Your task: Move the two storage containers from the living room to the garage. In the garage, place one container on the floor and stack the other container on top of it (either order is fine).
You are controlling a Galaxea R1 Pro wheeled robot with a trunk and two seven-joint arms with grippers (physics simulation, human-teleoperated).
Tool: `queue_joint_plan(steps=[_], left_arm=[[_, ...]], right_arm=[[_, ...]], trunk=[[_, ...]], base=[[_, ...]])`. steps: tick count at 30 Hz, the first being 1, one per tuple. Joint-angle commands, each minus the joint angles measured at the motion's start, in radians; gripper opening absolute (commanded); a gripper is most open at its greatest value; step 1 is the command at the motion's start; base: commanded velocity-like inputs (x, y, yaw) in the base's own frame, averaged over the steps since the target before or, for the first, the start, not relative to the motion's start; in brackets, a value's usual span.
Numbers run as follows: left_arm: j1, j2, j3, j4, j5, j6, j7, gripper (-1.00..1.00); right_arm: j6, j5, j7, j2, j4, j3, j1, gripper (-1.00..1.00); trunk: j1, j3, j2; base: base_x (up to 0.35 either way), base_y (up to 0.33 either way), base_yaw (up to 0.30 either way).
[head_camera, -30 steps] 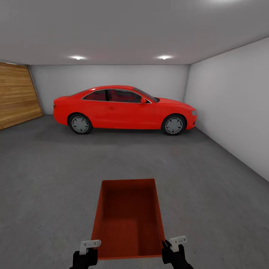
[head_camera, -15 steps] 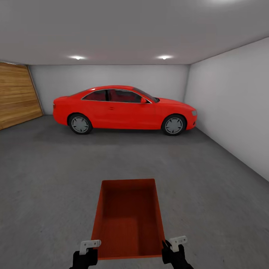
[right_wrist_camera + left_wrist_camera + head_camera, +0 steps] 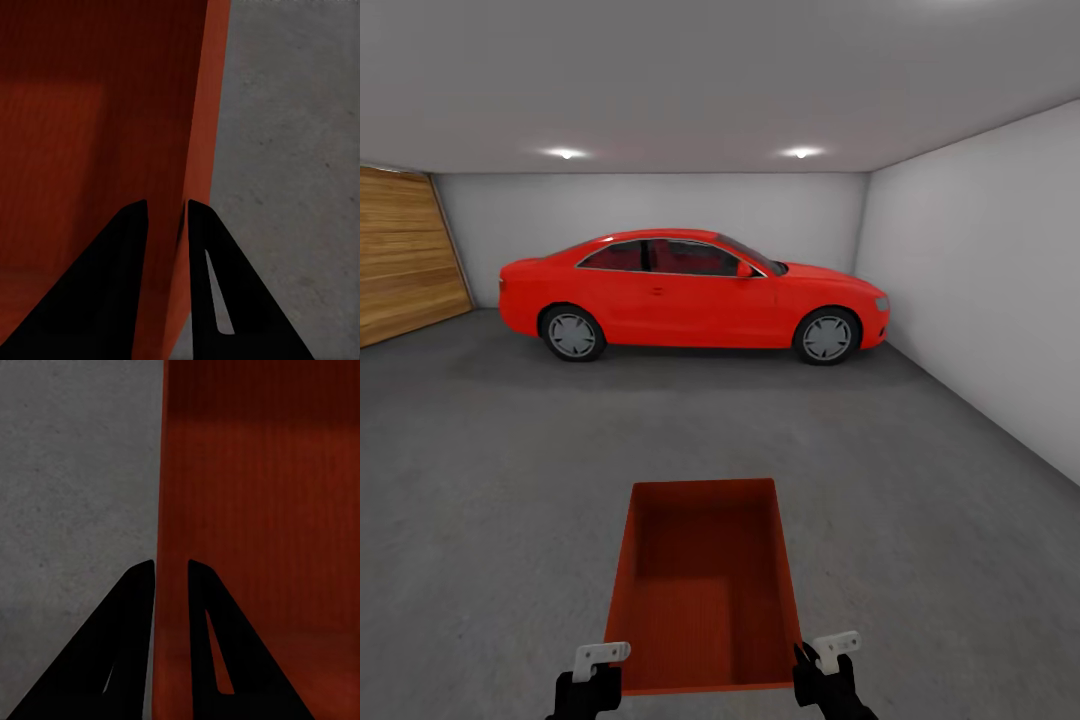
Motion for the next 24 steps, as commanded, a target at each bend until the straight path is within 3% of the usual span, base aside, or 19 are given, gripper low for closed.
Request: queue_joint_plan(steps=[1, 11, 24], left_arm=[[-0.001, -0.027, -0.025, -0.001, 0.004, -0.002, 0.005, -1.0], [-0.001, -0.027, -0.025, -0.001, 0.004, -0.002, 0.005, -1.0], [-0.001, -0.027, -0.025, -0.001, 0.003, -0.002, 0.005, -1.0]], right_arm=[[-0.003, -0.004, 0.005, 0.001, 0.003, 0.077, 0.0, -1.0], [-0.003, -0.004, 0.005, 0.001, 0.003, 0.077, 0.0, -1.0], [-0.003, -0.004, 0.005, 0.001, 0.003, 0.077, 0.0, -1.0]], trunk=[[0.001, -0.002, -0.002], [0.001, -0.002, -0.002], [0.001, -0.002, -0.002]], base=[[0.007, 0.0, 0.0], [0.036, 0.0, 0.0], [0.306, 0.0, 0.0]])
